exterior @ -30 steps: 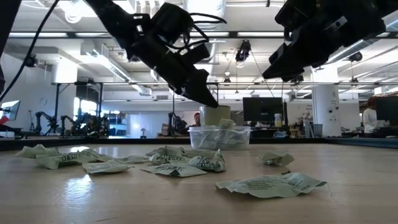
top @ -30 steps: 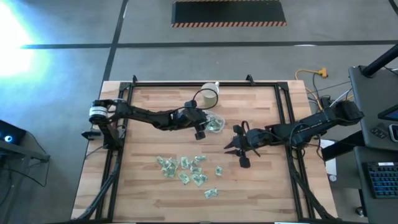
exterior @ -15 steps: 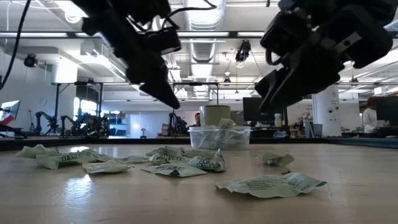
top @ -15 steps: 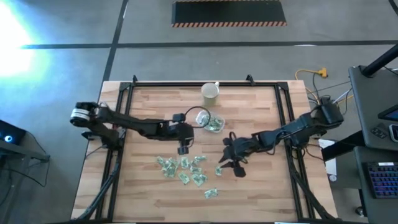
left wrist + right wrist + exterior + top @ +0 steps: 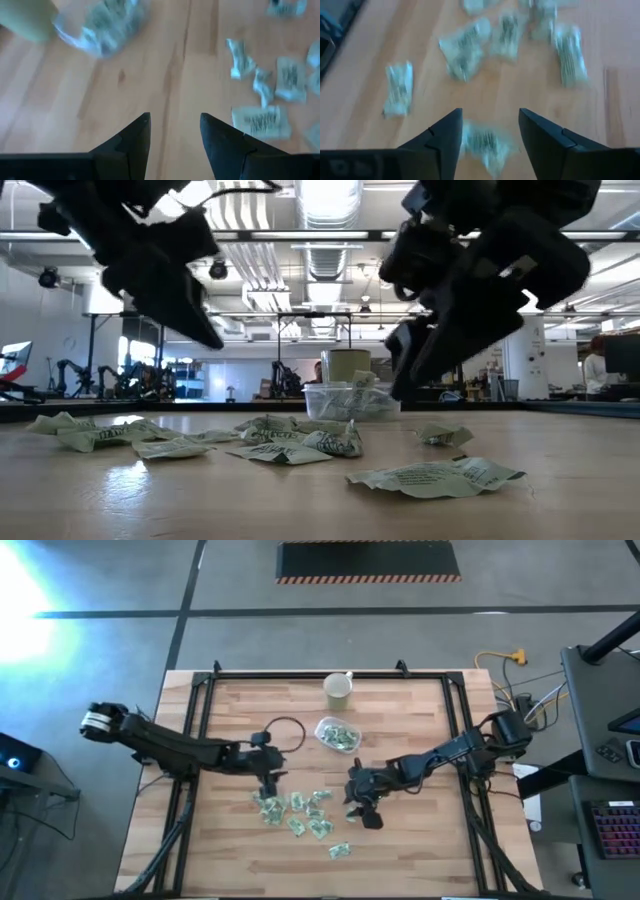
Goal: Pick and place items into bin
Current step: Put the green stevia packet into the transparent bin
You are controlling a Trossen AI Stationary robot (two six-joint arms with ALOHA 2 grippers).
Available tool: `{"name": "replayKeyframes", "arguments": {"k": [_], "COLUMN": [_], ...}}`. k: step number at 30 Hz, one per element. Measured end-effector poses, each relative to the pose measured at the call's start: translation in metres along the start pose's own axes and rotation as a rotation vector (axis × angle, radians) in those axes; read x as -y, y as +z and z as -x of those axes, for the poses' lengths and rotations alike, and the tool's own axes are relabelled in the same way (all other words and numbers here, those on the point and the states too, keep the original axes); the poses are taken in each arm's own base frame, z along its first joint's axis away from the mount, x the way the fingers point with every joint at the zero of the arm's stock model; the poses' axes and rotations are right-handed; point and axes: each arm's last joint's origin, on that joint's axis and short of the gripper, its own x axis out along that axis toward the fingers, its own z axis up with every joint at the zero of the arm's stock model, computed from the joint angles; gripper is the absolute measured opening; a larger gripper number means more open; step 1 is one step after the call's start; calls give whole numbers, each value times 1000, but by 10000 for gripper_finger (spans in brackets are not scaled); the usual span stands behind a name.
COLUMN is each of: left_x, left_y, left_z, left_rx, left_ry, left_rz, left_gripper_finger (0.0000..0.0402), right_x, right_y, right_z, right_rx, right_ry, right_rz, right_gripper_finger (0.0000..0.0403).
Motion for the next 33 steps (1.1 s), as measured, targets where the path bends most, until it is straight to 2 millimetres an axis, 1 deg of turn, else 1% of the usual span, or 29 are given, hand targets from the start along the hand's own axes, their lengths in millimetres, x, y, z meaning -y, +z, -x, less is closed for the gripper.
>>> {"name": "replayKeyframes", "arguments": {"k": [1,3,5,7,9,11,14,15,19,30,33], "left_x": [-1,-4,-4,-6,-7,-8,-8,-8,-8,-7,-7], "left_y": [3,-2,3,-4,-1,-7,-5,-8,-9,-10,-10], "left_z": [4,10,16,20,23,26,29,29,28,25,25], "left_rx": [36,46,115,109,149,133,163,149,150,154,153], "left_ry": [0,4,-12,-12,-19,-20,-30,-29,-30,-30,-30], "left_rz": [13,15,34,30,43,35,43,37,36,37,37], "left_gripper_finger": [156,156,156,156,156,156,156,156,156,156,156], "right_x": [0,-1,-1,-2,-3,-3,-2,-1,1,2,2], "right_y": [-2,3,-1,1,-1,1,-4,-3,-7,-10,-11], "right_z": [0,-2,0,-3,-3,-5,-6,-8,-8,-11,-11], "right_rx": [-33,-36,-79,-70,-92,-83,-118,-110,-141,-156,-157], "right_ry": [-7,-11,-22,-22,-38,-38,-56,-70,-106,-111,-111], "right_rz": [-12,-23,-37,-35,-35,-31,-36,-33,-37,-38,-35], "right_gripper_finger": [191,197,200,201,201,201,201,201,201,201,193]}}
